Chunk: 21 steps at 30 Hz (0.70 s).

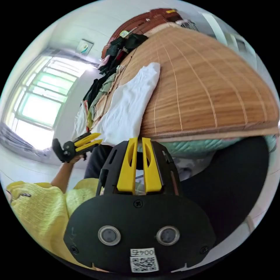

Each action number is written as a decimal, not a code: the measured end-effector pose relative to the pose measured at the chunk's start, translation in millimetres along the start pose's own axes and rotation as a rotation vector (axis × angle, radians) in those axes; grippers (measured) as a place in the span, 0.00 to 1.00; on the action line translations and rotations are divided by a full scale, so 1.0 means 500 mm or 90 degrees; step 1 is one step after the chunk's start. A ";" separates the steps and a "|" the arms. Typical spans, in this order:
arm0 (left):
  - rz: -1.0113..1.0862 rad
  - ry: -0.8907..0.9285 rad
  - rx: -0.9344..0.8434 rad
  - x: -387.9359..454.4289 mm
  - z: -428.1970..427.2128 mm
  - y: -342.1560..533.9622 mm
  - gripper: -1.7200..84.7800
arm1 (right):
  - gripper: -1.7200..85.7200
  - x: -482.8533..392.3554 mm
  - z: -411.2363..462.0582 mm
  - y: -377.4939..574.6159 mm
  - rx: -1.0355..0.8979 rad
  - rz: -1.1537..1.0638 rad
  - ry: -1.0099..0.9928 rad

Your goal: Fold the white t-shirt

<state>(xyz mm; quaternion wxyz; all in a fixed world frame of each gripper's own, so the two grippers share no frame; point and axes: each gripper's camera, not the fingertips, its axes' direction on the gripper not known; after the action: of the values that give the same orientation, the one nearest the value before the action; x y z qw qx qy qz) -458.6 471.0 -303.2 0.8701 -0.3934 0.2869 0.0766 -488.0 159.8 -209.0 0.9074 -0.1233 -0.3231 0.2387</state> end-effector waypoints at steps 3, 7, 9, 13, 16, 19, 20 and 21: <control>-0.026 -0.032 0.007 -0.028 0.009 -0.037 0.11 | 0.04 -0.110 0.010 -0.022 0.024 -0.122 0.068; -0.011 -0.035 -0.084 -0.041 0.101 -0.067 0.11 | 0.02 -0.250 0.117 -0.042 -0.016 -0.281 0.231; 0.005 -0.048 -0.101 -0.024 0.132 -0.063 0.10 | 0.01 -0.286 0.177 -0.036 -0.063 -0.316 0.307; -0.055 -0.020 -0.091 -0.043 0.134 -0.057 0.10 | 0.01 -0.348 0.228 0.004 -0.027 -0.329 0.404; -0.040 -0.017 -0.092 -0.045 0.136 -0.062 0.10 | 0.01 -0.374 0.245 0.007 -0.034 -0.350 0.427; -0.016 -0.037 -0.098 -0.036 0.136 -0.069 0.09 | 0.01 -0.380 0.245 0.008 -0.031 -0.363 0.412; -0.014 -0.041 -0.102 -0.034 0.136 -0.073 0.09 | 0.01 -0.379 0.244 0.008 -0.028 -0.362 0.403; -0.001 -0.052 -0.106 -0.029 0.136 -0.077 0.08 | 0.01 -0.379 0.243 0.009 -0.026 -0.363 0.399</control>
<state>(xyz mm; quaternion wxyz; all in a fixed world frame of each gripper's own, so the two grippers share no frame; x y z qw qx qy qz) -426.9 495.7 -234.5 0.8453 -0.4615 0.2431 0.1155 -696.2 74.7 -218.0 0.9888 -0.1137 -0.0578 -0.0775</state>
